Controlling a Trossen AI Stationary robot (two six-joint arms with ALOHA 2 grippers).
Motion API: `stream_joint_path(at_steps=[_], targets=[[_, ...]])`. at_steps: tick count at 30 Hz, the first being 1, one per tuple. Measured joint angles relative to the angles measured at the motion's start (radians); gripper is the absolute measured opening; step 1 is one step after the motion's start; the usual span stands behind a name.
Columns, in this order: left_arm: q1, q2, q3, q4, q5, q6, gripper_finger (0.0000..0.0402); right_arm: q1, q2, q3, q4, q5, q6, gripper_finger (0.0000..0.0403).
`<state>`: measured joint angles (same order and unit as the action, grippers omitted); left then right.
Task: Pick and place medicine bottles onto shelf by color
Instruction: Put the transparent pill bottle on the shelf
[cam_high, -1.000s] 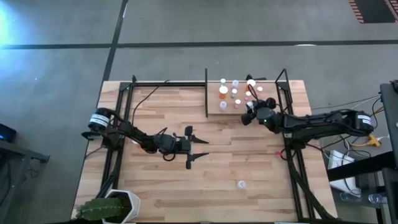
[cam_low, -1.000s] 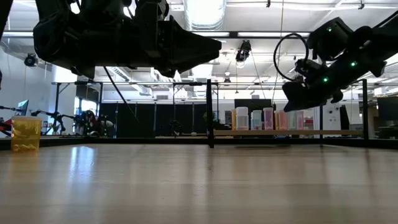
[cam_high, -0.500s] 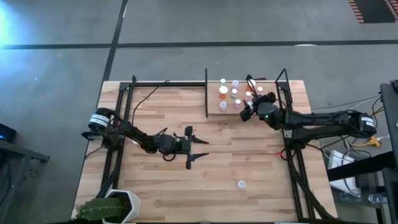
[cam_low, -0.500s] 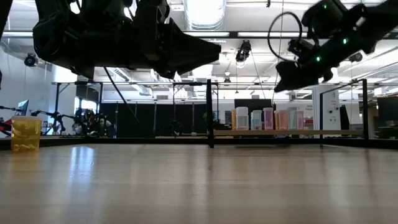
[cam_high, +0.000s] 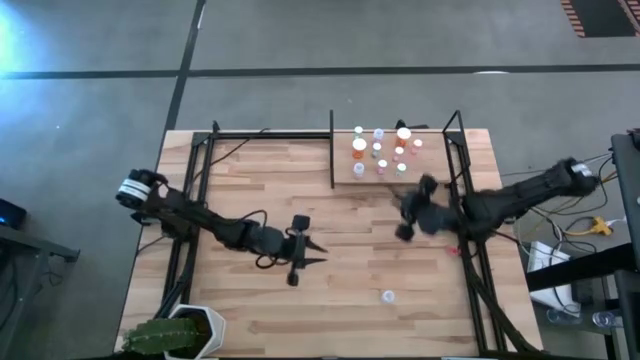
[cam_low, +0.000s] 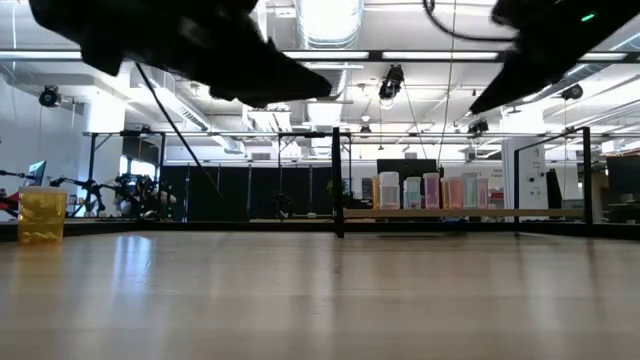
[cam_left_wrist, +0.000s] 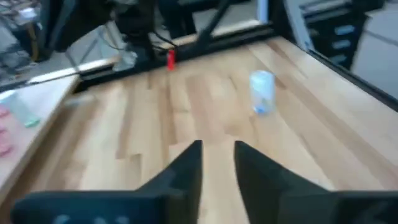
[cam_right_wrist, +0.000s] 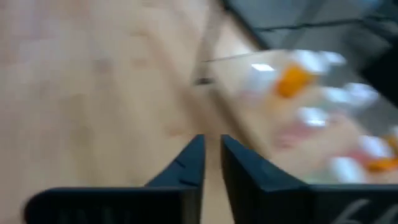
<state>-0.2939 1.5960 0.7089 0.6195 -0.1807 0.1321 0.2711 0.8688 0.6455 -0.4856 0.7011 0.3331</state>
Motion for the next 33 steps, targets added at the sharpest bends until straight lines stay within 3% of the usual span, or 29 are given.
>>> stream_joint_path(at_steps=[3,6,11,14,18,25,29,33], targets=[[-0.031,-0.019,0.001,-0.081,0.005,-0.005,0.0029,0.205,0.042,-0.006,0.003,0.029,0.107,0.0019],[-0.057,-0.022,0.000,-0.099,0.005,-0.037,0.0005,0.417,0.101,-0.006,0.010,0.077,0.236,0.0023],[-0.086,-0.013,0.001,-0.098,0.004,-0.044,0.0012,0.706,0.250,-0.003,0.122,0.137,0.415,0.0083],[-0.087,-0.013,0.000,-0.089,0.001,-0.045,0.0013,0.806,0.376,-0.003,0.266,0.169,0.432,0.0135],[-0.085,-0.013,-0.001,-0.082,-0.007,-0.045,0.0013,0.834,0.539,0.012,0.425,0.189,0.420,0.0207],[-0.084,-0.013,-0.001,-0.078,-0.014,-0.048,0.0013,0.781,0.706,0.055,0.447,0.226,0.503,0.0299],[-0.083,-0.013,-0.001,-0.077,-0.015,-0.048,0.0013,0.760,0.738,0.055,0.470,0.237,0.521,0.0304],[-0.084,-0.013,-0.001,-0.077,-0.015,-0.048,0.0013,0.749,0.746,0.055,0.476,0.267,0.525,0.0264]])
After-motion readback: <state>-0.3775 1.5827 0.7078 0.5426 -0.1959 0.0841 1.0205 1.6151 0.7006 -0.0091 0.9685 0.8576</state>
